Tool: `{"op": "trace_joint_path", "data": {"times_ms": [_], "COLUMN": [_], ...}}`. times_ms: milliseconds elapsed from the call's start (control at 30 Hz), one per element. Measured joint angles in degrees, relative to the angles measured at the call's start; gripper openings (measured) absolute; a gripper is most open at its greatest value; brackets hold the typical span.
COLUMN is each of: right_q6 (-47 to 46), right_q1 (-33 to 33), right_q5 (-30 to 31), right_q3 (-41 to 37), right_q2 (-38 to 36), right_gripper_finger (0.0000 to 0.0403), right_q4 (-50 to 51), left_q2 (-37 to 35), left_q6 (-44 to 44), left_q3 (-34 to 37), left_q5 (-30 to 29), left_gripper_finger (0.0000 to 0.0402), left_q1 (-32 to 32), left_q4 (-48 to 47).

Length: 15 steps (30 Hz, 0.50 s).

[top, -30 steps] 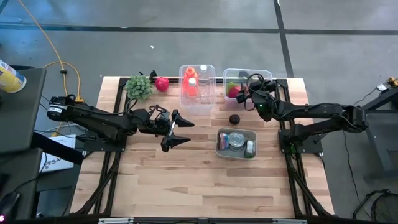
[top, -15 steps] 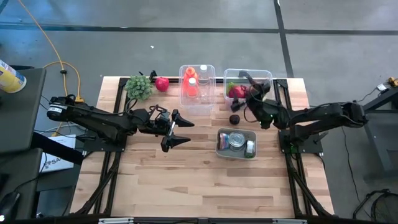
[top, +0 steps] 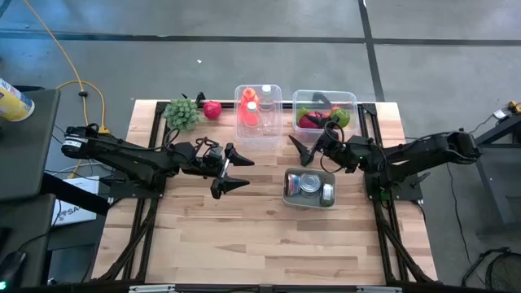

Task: Pick & Place Food Item
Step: Put the red apple into the right transparent bin

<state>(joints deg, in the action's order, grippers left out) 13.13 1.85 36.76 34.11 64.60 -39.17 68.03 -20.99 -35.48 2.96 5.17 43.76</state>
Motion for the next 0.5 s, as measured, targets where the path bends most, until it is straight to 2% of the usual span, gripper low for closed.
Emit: {"op": "trace_joint_path", "data": {"times_ms": [500], "right_q6": [0.6], "right_q1": [10.2], "right_q5": [-1.1], "right_q3": [0.0], "right_q2": [0.0], "right_gripper_finger": [0.0393], "right_q4": [1.6], "left_q2": [0.0], "left_q6": [0.0], "left_q3": [0.0], "left_q5": [0.0], "left_gripper_finger": [0.0342], "left_q1": [0.0], "left_q4": [0.0]}}
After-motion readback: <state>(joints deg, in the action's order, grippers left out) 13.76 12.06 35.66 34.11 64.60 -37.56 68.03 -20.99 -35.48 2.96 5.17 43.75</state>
